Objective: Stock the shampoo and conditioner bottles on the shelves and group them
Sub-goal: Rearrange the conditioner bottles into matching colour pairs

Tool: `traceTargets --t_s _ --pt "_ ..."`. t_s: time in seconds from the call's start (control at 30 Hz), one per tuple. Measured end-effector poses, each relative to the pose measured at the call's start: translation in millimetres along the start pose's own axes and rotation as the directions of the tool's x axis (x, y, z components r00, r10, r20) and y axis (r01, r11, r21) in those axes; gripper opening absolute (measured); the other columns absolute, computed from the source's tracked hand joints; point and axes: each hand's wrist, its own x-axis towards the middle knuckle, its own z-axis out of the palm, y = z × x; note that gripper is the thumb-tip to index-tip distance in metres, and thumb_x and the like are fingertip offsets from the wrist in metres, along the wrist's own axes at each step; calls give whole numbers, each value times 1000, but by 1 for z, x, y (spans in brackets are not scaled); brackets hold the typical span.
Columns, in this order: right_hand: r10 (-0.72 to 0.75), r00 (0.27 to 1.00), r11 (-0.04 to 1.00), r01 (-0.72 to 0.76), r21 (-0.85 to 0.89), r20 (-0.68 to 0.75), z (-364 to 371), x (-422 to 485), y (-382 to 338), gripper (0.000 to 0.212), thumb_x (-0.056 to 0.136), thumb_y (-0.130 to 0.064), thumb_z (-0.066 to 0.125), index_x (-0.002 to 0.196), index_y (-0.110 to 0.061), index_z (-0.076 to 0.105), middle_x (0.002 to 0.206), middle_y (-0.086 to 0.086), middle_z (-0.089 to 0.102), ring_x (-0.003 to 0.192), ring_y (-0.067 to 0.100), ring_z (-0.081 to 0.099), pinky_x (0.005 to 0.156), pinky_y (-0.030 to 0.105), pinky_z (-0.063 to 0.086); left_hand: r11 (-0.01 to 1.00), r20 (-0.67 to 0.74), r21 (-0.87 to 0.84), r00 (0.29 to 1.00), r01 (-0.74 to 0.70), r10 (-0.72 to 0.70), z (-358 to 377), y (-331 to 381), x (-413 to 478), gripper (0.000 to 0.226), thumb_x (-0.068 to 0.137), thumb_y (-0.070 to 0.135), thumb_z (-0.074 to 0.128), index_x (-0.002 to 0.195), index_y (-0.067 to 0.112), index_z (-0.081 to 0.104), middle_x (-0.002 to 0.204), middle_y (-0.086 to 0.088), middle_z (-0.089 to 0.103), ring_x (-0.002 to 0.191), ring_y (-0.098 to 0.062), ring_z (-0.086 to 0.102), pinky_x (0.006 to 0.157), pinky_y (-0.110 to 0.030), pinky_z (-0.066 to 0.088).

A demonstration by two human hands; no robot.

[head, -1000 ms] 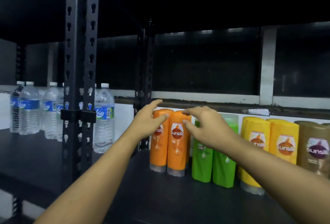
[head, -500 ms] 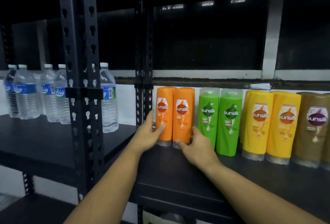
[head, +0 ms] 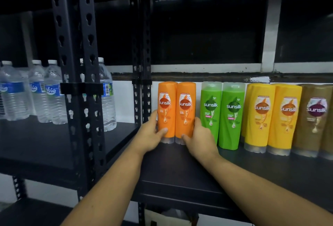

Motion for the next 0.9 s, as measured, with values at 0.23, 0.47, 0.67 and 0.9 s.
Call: traceTargets --t_s 0.23,0.47,0.67,0.9 --pt "-13 1000 998 12 -62 -4 0 -3 2 40 93 -29 68 123 -15 46 109 12 68 100 37 67 83 44 55 1000 10 9 1000 -7 6 1 2 -2 73 100 35 63 158 36 18 141 9 52 130 -20 57 103 -37 48" --pt "-28 995 993 39 -113 95 -8 -13 3 32 94 -37 63 113 -12 56 101 9 69 94 32 68 78 40 56 967 -47 239 996 91 -82 2 6 -11 42 101 44 58 136 20 60 118 2 70 104 -14 65 93 -32 51" --pt "-94 913 977 162 -141 396 -50 -39 18 41 98 -36 59 135 -20 61 126 3 69 117 23 62 97 32 50 961 48 254 991 106 -122 -8 23 -50 28 97 40 65 120 26 74 116 13 71 107 -5 63 91 -25 46" --pt "-109 781 939 283 -194 615 -102 -62 44 56 103 -54 44 152 -27 45 158 -6 43 144 16 40 116 30 32 878 280 469 959 -99 -41 24 55 -75 45 98 48 62 138 27 63 139 8 63 123 -9 57 99 -23 42"
